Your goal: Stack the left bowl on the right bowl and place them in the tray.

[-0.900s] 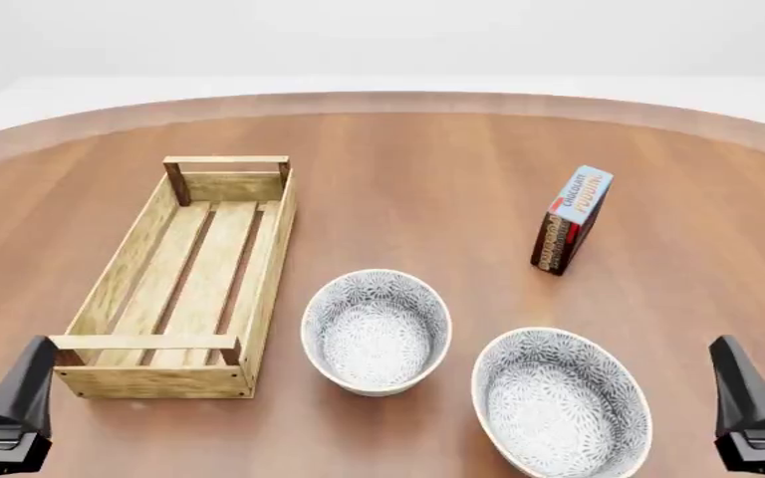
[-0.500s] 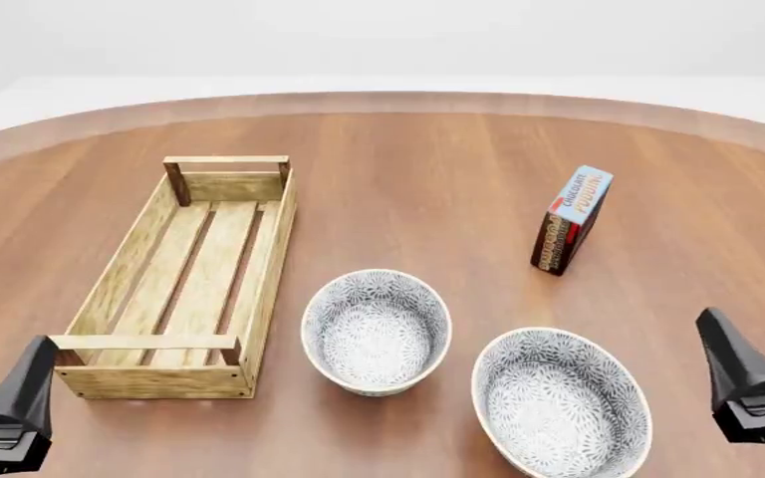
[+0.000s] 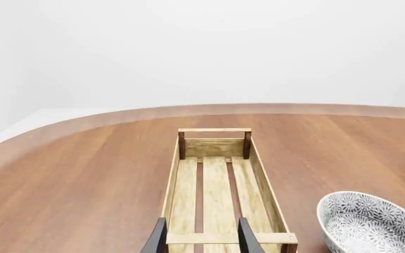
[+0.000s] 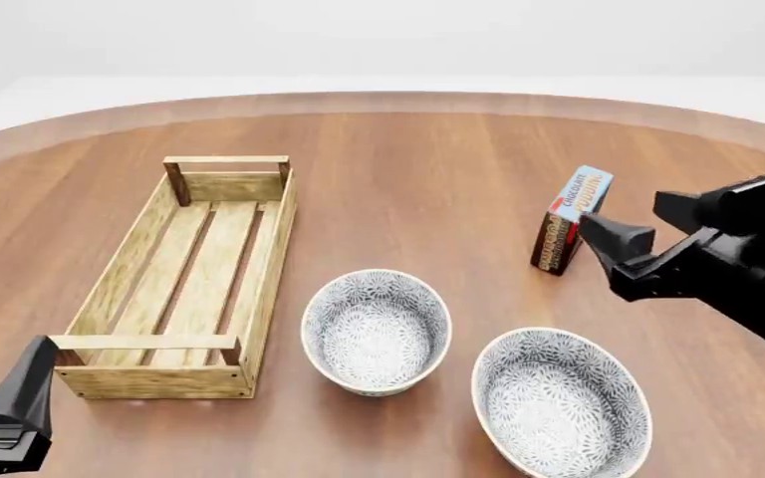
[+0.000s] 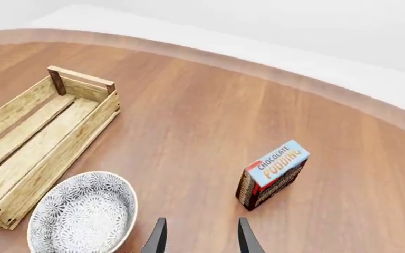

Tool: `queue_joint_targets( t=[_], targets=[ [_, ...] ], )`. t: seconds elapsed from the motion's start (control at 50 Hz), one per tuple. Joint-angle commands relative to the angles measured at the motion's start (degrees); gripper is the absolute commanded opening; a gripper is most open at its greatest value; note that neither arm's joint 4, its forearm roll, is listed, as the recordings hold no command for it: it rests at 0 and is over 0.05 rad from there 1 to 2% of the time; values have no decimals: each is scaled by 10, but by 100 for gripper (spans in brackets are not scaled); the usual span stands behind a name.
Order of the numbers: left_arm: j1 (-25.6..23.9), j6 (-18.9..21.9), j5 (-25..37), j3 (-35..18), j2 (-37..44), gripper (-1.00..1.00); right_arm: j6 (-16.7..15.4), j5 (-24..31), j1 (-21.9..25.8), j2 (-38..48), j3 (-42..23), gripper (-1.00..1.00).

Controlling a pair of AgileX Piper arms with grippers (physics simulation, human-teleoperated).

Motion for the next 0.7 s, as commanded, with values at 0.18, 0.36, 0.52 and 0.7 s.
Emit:
queue_joint_targets(
  t=[0.18,0.36,0.52,0.7],
  targets=[
    [0,0,0,0,0,100,71,43,155,286,-150,100],
    [0,0,0,0,0,100,89,49,172,356,-184,100],
    [0,0,0,0,0,100,102,35,171,395,-192,100],
    [0,0,0,0,0,100,105,22,169,431,-196,100]
  ],
)
